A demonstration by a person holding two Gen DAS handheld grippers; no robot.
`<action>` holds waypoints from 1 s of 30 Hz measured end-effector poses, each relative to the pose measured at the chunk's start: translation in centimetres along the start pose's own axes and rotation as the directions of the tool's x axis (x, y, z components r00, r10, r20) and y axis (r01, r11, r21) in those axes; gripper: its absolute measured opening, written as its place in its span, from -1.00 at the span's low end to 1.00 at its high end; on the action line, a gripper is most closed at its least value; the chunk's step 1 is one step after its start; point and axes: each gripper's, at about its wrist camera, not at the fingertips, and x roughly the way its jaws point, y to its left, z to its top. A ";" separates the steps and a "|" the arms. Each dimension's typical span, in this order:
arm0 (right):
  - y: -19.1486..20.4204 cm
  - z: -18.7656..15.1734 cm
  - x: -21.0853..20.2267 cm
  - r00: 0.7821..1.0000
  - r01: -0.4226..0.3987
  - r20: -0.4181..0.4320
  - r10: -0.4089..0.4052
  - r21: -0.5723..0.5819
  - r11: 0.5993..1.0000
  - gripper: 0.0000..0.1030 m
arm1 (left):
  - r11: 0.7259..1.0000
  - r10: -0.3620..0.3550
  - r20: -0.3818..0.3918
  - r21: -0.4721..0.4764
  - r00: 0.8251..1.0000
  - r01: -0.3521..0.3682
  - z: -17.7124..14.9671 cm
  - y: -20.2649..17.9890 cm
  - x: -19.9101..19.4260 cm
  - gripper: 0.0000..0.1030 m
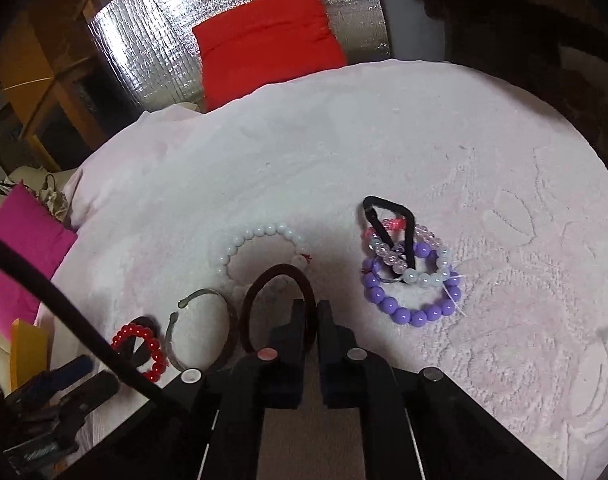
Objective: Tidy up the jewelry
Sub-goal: 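Grasp the red bead bracelet with the left tool while the right tool grasps the maroon ring, then carry both held bracelets over to the orange box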
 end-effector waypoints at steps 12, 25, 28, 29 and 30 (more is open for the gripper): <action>-1.1 -0.5 -1.4 1.000 -0.016 0.008 0.016 0.008 1.000 -0.89 | 0.997 -0.074 0.017 0.013 0.997 0.074 0.3 -0.7 -0.5 -0.81; 1.7 -1.6 -5.7 0.987 -0.139 0.073 0.145 -0.083 0.987 -0.89 | 0.999 -0.031 0.196 0.030 0.980 0.026 -2.6 -0.1 -10.0 -0.81; 3.5 -2.4 -6.9 0.975 -0.205 0.067 0.214 -0.114 0.972 -0.89 | 1.000 0.019 0.257 -0.019 0.966 -0.015 -3.6 1.1 -13.9 -0.81; 4.2 -2.7 -7.2 0.972 -0.216 0.067 0.226 -0.129 0.968 -0.89 | 0.999 0.031 0.279 -0.031 0.960 -0.024 -4.0 1.5 -15.1 -0.81; 5.3 -3.1 -7.6 0.966 -0.239 0.064 0.251 -0.150 0.959 -0.89 | 0.998 0.048 0.315 -0.046 0.948 -0.035 -4.6 2.1 -17.1 -0.81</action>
